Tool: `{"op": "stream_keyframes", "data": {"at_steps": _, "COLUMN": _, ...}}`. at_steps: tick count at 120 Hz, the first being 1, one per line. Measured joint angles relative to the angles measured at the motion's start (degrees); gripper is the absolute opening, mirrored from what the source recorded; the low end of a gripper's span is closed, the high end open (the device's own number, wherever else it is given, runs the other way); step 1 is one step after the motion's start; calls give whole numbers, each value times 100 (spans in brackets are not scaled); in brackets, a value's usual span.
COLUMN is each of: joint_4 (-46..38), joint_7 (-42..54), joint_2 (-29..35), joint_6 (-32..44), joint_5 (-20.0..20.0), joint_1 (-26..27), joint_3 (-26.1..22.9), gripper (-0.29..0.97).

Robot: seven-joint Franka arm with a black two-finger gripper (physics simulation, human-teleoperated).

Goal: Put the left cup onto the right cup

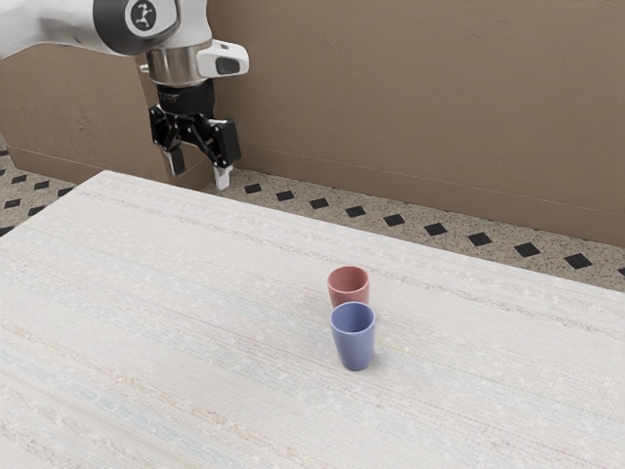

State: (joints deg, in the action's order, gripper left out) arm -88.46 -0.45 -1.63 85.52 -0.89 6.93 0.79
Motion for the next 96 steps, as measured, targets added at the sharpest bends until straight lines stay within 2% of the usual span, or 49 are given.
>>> {"op": "stream_keyframes", "data": {"at_steps": 65, "joint_4": 0, "joint_7": 46, "joint_2": -85, "joint_6": 72, "joint_5": -47, "joint_1": 41, "joint_3": -9, "gripper": 68}}
{"op": "stream_keyframes", "data": {"at_steps": 96, "joint_4": 94, "joint_7": 31, "joint_2": -529, "joint_6": 220, "joint_5": -61, "joint_1": 24, "joint_3": 2, "gripper": 68}}
